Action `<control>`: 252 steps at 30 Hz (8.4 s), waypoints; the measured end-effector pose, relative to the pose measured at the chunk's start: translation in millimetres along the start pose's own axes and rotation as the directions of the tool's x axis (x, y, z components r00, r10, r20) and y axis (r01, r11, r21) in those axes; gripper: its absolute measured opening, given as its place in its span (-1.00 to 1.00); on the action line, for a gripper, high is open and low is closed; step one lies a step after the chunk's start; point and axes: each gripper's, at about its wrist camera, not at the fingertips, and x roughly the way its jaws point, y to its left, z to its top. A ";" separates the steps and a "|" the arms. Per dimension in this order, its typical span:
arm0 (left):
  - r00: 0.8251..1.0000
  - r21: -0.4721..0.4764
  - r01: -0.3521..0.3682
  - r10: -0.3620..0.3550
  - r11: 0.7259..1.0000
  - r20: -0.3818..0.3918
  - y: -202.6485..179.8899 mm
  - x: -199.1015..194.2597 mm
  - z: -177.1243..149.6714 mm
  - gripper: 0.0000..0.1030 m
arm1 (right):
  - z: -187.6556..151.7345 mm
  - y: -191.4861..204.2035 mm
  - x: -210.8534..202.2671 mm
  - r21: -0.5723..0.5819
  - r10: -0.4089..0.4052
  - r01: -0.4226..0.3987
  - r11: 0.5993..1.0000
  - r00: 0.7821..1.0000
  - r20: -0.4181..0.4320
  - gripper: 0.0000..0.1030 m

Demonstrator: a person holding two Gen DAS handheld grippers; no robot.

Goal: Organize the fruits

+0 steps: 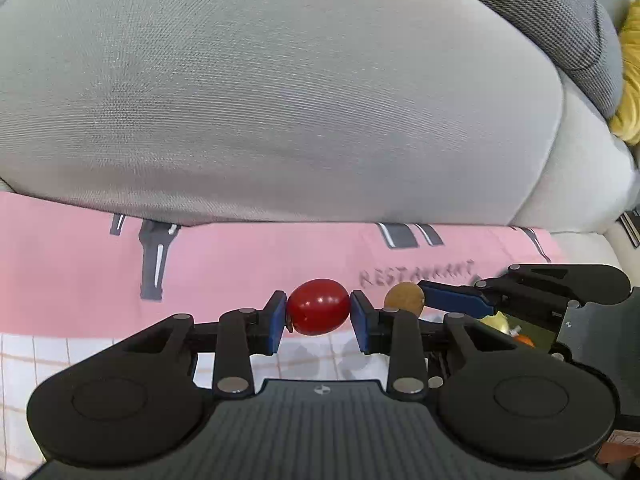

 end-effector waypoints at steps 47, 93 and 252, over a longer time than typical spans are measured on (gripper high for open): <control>0.974 0.233 0.204 -0.173 0.951 -0.148 -158.9 13.7 -48.7 -0.26 | -147.9 -116.8 -106.1 0.089 -0.139 0.147 0.985 0.986 -0.088 -0.51; 0.966 0.364 0.212 -0.139 0.907 -0.217 -207.9 79.5 -18.4 -0.26 | -145.8 -148.3 -76.6 0.069 -0.088 0.094 0.993 0.993 -0.081 -0.37; 0.933 0.212 -0.346 0.313 0.914 0.176 -96.4 -101.1 -142.3 0.82 | -152.5 33.2 -129.9 0.270 -0.279 0.260 0.927 0.960 0.034 0.91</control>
